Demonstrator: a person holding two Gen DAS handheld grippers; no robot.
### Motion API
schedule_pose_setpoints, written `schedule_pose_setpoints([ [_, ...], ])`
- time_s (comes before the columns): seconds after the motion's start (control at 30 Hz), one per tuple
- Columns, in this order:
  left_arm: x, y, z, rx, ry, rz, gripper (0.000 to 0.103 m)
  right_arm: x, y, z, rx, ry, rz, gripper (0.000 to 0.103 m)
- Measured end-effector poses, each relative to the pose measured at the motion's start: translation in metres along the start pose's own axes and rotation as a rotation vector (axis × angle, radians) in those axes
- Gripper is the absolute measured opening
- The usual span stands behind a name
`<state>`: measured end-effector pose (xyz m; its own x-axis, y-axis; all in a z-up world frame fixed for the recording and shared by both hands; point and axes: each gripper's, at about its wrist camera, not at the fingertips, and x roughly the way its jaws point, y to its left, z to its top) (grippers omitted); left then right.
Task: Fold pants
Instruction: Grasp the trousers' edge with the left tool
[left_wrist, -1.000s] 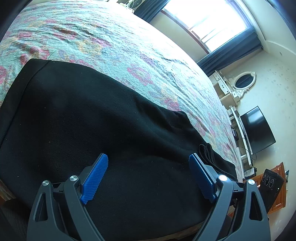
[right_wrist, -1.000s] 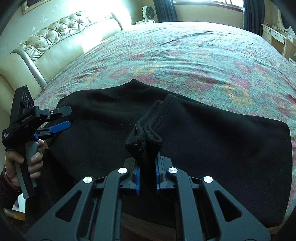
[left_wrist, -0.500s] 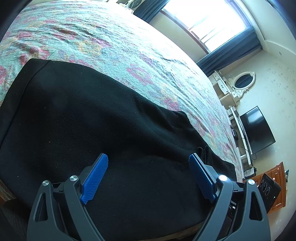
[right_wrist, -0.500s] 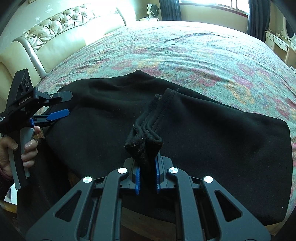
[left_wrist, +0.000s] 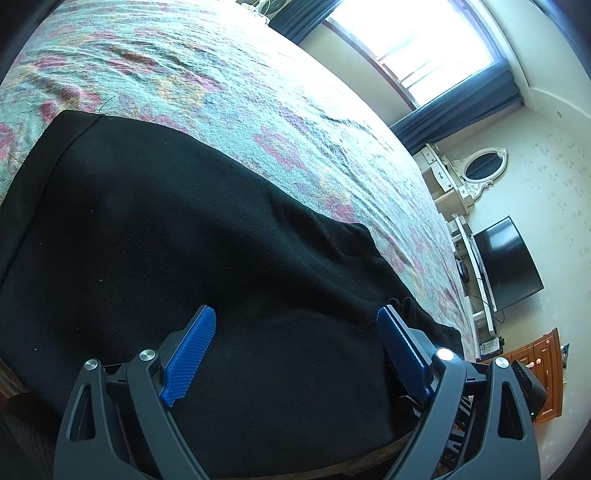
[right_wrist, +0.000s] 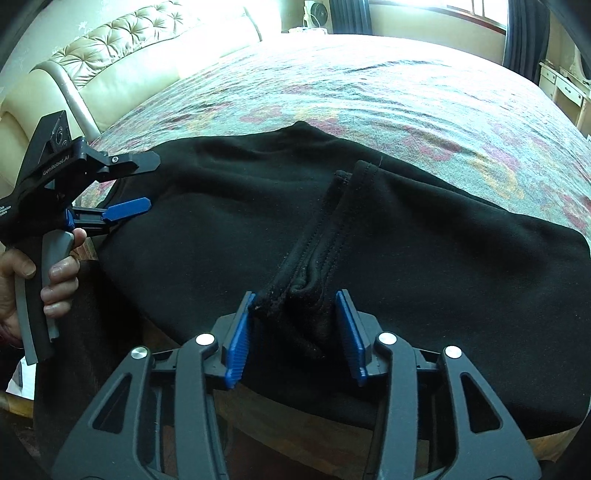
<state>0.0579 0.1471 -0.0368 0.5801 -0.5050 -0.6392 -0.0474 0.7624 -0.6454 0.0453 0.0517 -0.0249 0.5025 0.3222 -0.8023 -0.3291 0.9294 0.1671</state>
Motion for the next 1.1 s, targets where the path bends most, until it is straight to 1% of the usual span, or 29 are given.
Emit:
schedule_pose_setpoints([
  [0.03, 0.0, 0.001, 0.0, -0.003, 0.001, -0.004, 0.088, 0.001, 0.003, 0.0, -0.004, 0.009, 0.015, 0.055],
  [0.07, -0.001, 0.001, 0.001, -0.004, 0.003, -0.007, 0.088, 0.002, 0.007, -0.001, -0.013, 0.015, 0.015, 0.057],
  [0.13, -0.003, 0.002, 0.002, -0.001, 0.007, -0.012, 0.088, 0.005, 0.015, -0.001, -0.044, 0.021, 0.006, 0.066],
  [0.23, -0.006, 0.001, 0.001, 0.008, 0.012, -0.015, 0.088, 0.008, 0.02, -0.002, -0.059, 0.028, -0.004, 0.072],
  [0.33, -0.015, 0.002, 0.001, 0.004, 0.009, -0.022, 0.088, 0.007, 0.022, 0.0, -0.056, 0.028, 0.0, 0.072],
  [0.43, -0.029, 0.003, 0.005, 0.008, 0.0, -0.039, 0.088, 0.0, 0.019, 0.003, -0.019, 0.009, 0.043, 0.072],
  [0.57, -0.058, 0.009, 0.014, 0.051, -0.055, -0.036, 0.088, -0.015, 0.013, 0.007, 0.034, -0.033, 0.105, 0.072],
  [0.67, -0.08, 0.025, 0.026, 0.05, -0.099, -0.011, 0.088, -0.019, 0.006, 0.009, 0.075, -0.044, 0.143, 0.073],
  [0.83, -0.106, 0.074, 0.05, -0.03, -0.13, 0.009, 0.088, -0.014, -0.006, 0.007, 0.138, -0.024, 0.178, 0.073],
  [0.9, -0.11, 0.091, 0.059, -0.054, -0.131, 0.005, 0.088, -0.013, -0.009, 0.003, 0.165, -0.016, 0.196, 0.073],
  [0.97, -0.11, 0.107, 0.068, -0.071, -0.115, 0.007, 0.088, -0.012, -0.011, 0.001, 0.187, -0.009, 0.209, 0.073],
  [1.1, -0.097, 0.131, 0.084, -0.06, -0.062, 0.0, 0.088, -0.012, -0.013, -0.002, 0.201, -0.003, 0.213, 0.073],
])
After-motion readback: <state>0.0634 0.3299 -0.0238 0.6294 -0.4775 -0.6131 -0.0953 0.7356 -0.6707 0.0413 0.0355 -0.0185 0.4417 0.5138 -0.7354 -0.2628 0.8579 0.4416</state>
